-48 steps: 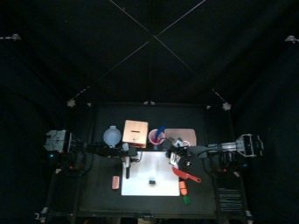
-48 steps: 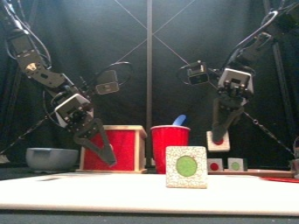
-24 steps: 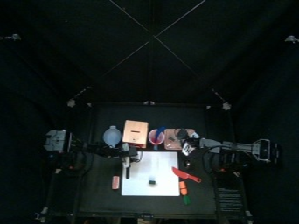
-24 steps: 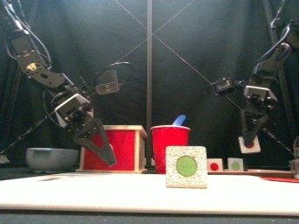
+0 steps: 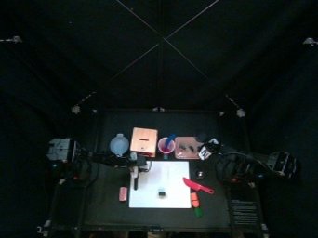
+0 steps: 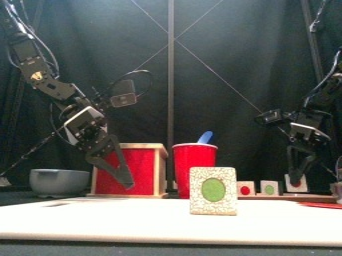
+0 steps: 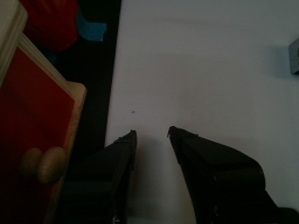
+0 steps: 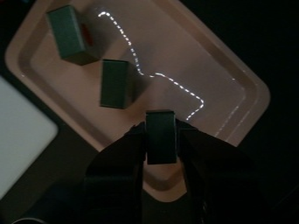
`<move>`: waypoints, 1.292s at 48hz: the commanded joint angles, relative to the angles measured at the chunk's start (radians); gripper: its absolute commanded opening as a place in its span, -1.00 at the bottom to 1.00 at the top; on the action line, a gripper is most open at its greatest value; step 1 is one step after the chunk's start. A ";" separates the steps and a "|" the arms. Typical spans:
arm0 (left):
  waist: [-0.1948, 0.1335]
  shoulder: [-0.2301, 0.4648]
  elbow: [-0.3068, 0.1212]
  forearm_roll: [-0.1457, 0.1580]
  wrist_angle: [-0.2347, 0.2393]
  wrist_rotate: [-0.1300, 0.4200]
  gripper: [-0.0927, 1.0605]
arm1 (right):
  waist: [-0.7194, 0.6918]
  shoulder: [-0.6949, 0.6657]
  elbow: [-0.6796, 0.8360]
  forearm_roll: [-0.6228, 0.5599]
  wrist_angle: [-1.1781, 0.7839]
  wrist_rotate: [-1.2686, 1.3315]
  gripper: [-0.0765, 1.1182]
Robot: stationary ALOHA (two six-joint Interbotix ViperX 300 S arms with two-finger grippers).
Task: Place sushi on board then cut the sushi with the knife then place the pieces on the plate
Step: Place the 4 sushi pieces on the plate
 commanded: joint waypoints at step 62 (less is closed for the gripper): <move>-0.003 -0.014 -0.040 -0.066 0.084 -0.002 0.48 | 0.807 0.175 -0.402 0.149 -0.107 0.009 0.54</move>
